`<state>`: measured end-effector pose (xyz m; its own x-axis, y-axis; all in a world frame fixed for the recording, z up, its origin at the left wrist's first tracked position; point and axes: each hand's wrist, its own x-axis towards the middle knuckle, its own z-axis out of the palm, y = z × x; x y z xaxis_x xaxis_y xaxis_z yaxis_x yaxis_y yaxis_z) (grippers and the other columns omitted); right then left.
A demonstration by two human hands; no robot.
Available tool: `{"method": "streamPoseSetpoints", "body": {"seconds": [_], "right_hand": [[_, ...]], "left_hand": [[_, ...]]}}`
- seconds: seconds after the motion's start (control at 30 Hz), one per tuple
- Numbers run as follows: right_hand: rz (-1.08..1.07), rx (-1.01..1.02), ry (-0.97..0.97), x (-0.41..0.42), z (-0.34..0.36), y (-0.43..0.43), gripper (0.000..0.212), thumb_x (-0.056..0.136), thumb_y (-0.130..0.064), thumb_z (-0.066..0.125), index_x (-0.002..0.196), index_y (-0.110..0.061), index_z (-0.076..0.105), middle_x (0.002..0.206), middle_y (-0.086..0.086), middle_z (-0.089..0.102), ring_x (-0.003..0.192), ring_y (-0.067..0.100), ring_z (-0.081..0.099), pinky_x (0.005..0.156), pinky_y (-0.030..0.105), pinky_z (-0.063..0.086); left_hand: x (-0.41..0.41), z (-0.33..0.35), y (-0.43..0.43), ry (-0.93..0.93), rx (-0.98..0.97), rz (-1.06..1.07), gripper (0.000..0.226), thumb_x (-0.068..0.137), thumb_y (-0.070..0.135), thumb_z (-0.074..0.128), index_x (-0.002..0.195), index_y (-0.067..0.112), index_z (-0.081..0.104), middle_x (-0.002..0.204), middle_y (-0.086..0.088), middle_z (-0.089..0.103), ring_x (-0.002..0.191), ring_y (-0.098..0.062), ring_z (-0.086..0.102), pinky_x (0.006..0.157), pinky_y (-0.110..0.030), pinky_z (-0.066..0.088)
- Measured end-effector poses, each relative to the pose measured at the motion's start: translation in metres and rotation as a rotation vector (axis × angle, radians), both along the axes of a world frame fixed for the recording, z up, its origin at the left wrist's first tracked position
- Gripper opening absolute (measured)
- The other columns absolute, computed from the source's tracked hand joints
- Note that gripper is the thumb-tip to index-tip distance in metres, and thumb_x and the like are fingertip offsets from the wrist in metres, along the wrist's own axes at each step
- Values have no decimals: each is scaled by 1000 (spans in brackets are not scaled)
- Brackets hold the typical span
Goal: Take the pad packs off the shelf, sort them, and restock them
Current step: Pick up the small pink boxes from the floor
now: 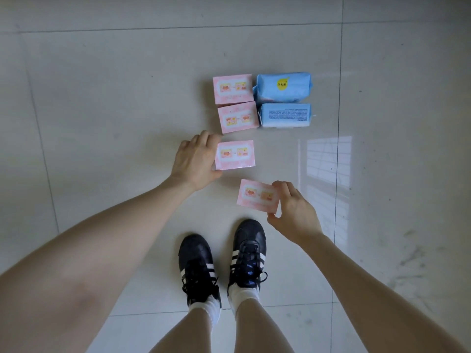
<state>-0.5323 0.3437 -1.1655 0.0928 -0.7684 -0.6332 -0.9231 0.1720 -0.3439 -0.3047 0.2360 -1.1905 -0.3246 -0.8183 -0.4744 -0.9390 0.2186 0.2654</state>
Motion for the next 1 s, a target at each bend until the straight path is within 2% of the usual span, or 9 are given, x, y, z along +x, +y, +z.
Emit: {"method": "streamPoseSetpoints", "body": {"seconds": [0.13,0.33,0.53,0.7,0.83,1.0], "right_hand": [[-7,-10,-16,6,37,-5,57,76,-16,66,129,-13,46,122,1,54,103,25,56,72,30,46],[-27,-74,-41,12,104,-20,59,74,-20,69,128,-12,47,122,3,55,103,26,55,75,33,46],[-27,-171,-45,16,180,-44,59,70,-19,70,124,-9,49,117,8,57,100,30,55,75,35,45],[-9,-230,-32,23,242,-63,61,68,-21,71,123,-10,48,115,9,56,100,32,53,81,38,44],[-37,-306,-39,35,291,-76,59,65,-25,69,119,-12,49,110,6,55,98,30,52,78,36,41],[-115,-419,-141,55,360,-92,61,65,-26,70,121,-13,50,111,3,55,102,29,51,81,36,43]], "left_hand": [[9,39,0,8,34,71,57,74,28,74,119,7,47,115,-10,54,101,-31,54,78,-40,41],[24,111,-2,71,97,248,53,73,24,74,112,5,44,114,-10,53,94,-34,59,68,-40,47],[35,196,-2,114,65,400,56,72,25,77,113,3,46,115,-11,58,97,-35,63,75,-45,51],[49,262,5,189,-28,467,53,70,21,78,111,6,49,114,-9,60,95,-33,65,74,-43,51],[63,311,7,238,-115,544,52,68,19,78,111,11,51,114,-5,58,93,-30,65,72,-37,47],[87,383,-1,347,-236,594,52,65,24,82,107,17,53,113,2,60,88,-17,68,66,-27,39]]}}
